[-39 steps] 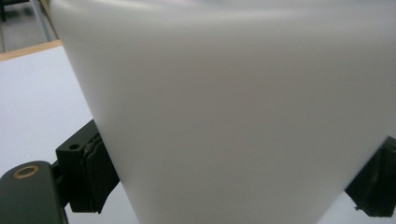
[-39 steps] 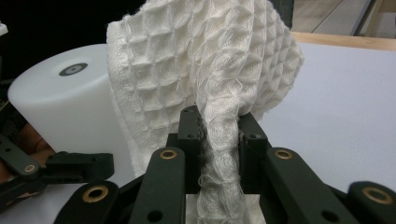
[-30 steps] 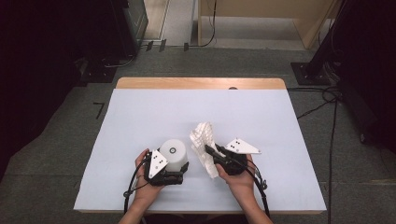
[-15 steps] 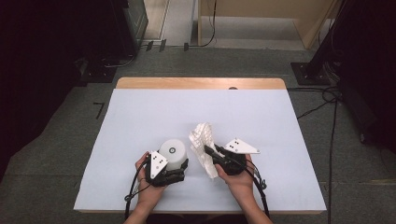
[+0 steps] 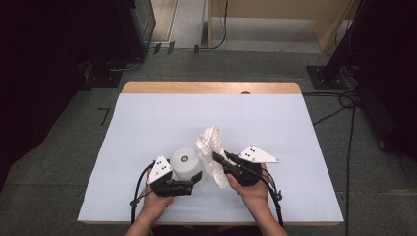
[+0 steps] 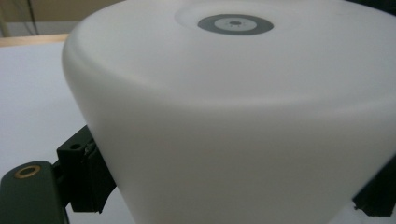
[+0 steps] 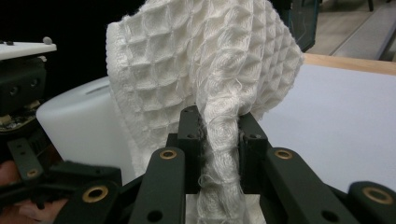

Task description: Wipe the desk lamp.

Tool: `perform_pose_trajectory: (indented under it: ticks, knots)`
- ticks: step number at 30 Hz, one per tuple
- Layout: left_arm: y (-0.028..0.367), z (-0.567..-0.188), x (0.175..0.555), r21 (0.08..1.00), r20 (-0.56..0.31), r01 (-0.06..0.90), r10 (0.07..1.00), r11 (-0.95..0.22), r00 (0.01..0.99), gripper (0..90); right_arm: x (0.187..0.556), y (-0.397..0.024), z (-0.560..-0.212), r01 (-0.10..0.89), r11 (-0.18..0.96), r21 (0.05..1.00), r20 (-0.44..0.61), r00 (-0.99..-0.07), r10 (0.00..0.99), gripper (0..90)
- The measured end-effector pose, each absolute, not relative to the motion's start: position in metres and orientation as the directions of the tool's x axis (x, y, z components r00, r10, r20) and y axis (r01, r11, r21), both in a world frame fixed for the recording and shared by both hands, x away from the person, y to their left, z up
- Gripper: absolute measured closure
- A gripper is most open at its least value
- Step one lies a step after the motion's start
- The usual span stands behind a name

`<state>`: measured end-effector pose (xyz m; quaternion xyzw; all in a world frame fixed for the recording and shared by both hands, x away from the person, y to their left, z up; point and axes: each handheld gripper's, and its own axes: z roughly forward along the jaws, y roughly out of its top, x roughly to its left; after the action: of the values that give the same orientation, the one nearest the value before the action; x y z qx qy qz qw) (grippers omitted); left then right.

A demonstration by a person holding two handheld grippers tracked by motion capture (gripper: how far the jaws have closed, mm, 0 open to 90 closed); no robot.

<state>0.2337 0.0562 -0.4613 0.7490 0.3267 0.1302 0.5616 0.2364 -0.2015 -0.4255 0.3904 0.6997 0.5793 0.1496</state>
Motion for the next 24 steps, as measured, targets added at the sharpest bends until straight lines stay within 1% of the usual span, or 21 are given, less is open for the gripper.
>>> perform_pose_trajectory:
  ticks: [2, 7, 12, 17, 20, 23, 24]
  knots:
    - [0.052, -0.460, 0.232, 0.925, -0.167, 0.341, 0.626, -0.168, 0.762, 8.5, 0.235, -0.199, -0.425, 0.371, 0.031, 0.928, 0.239, -0.657, 0.715, 76.2]
    - [0.049, -0.456, 0.229, 0.927, -0.195, 0.344, 0.588, -0.151, 0.785, 8.5, 0.235, -0.193, -0.429, 0.379, 0.055, 0.924, 0.234, -0.671, 0.703, 76.1]
    - [0.057, -0.449, 0.231, 0.933, -0.227, 0.345, 0.577, -0.101, 0.784, 8.5, 0.238, -0.189, -0.437, 0.399, 0.071, 0.914, 0.240, -0.674, 0.699, 76.1]
    - [0.069, -0.442, 0.235, 0.938, -0.237, 0.340, 0.590, -0.068, 0.772, 8.5, 0.242, -0.186, -0.450, 0.440, 0.098, 0.893, 0.253, -0.668, 0.700, 76.0]
    - [0.074, -0.441, 0.237, 0.934, -0.262, 0.355, 0.604, -0.038, 0.753, 8.5, 0.243, -0.184, -0.453, 0.451, 0.111, 0.886, 0.254, -0.669, 0.698, 76.0]
    - [0.071, -0.444, 0.239, 0.928, -0.263, 0.368, 0.601, -0.055, 0.755, 8.5, 0.244, -0.184, -0.450, 0.457, 0.089, 0.885, 0.278, -0.672, 0.686, 76.1]
    - [0.068, -0.446, 0.238, 0.926, -0.256, 0.370, 0.604, -0.070, 0.755, 8.5, 0.244, -0.185, -0.448, 0.446, 0.090, 0.890, 0.270, -0.676, 0.686, 76.1]
